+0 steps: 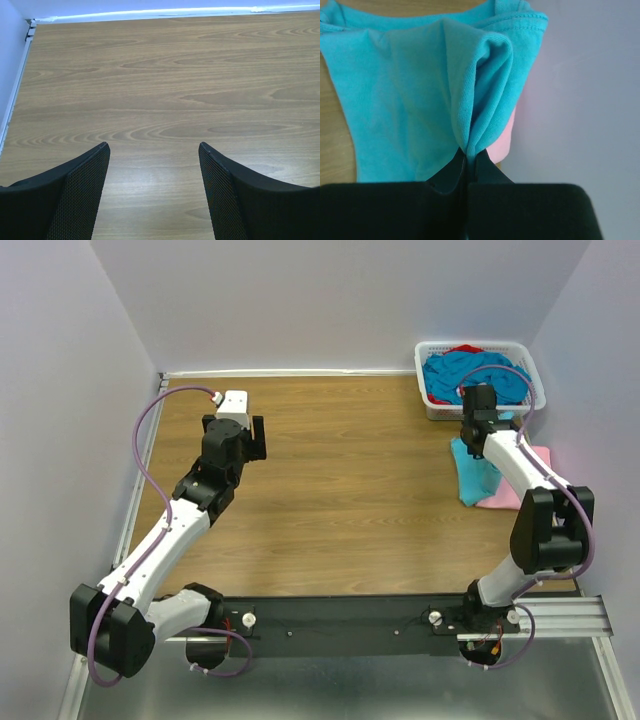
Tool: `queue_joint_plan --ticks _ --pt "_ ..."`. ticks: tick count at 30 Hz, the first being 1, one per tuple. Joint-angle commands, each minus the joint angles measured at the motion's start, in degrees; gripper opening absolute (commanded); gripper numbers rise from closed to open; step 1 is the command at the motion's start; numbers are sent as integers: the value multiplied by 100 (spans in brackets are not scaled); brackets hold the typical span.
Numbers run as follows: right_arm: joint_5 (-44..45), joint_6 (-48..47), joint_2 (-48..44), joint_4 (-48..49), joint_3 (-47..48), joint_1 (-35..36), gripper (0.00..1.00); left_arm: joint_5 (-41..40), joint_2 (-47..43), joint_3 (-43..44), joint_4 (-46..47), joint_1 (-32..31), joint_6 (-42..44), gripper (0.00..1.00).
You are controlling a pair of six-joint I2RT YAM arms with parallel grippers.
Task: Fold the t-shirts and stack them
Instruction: Neatly place the folded tshirt to the corner
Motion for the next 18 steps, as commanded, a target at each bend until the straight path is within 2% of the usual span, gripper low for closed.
queue_joint_plan --ticks 1,18 --pt "225 -353 -103 0 389 -113 1 47 -25 -16 88 40 -85 79" --pt "234 -423 107 404 143 -614 1 144 159 -16 70 40 -102 79"
